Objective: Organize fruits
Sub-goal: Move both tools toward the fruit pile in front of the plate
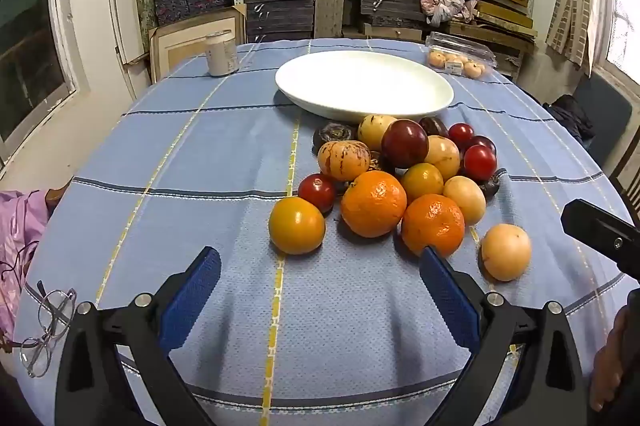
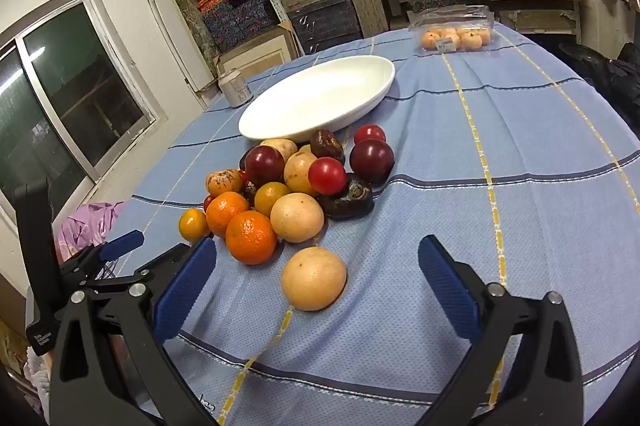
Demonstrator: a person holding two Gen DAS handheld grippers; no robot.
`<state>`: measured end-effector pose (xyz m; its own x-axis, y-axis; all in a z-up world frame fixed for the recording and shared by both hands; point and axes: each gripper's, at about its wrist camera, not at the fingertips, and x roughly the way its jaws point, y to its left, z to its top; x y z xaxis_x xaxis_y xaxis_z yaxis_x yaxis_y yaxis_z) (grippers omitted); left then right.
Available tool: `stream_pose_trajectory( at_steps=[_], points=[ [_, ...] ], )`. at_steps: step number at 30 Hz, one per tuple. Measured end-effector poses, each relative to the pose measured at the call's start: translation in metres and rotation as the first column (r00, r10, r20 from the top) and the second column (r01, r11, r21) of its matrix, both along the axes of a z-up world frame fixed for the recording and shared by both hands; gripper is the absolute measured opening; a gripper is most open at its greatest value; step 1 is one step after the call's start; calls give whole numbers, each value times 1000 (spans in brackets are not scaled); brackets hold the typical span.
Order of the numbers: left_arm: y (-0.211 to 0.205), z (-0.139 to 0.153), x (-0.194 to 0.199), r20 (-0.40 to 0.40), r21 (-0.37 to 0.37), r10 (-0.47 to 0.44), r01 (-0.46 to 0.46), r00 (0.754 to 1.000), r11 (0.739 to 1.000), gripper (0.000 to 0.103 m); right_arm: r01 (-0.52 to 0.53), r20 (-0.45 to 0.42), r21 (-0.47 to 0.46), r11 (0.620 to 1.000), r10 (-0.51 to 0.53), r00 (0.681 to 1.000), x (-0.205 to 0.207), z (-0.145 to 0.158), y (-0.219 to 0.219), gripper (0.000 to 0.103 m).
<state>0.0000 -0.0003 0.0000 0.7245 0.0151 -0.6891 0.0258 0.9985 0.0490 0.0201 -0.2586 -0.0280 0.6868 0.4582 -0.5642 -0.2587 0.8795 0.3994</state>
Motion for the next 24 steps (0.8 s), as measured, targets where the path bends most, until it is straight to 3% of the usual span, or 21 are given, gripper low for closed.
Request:
stream_pose_trajectory(
  at_steps=[5,6,13,24],
  points=[
    [-7,-2,1,2,22,27,-27,1000,999,100,0,0,1,1000,0,1000,0,0,0,99],
    [-2,-4,1,-15,-15,0,0,1000,1000,100,0,0,1,1000,0,1000,0,0,0,99],
    [8,-11,4,-22,-41,0,-1,1000,999,100,-48,9,-4,999,48,999,-1,0,6,99],
    [18,-19,5,-88,-84,-63,56,994,995,100,-98,80,-247,964,121,989,-19,-1,49,99]
  ],
)
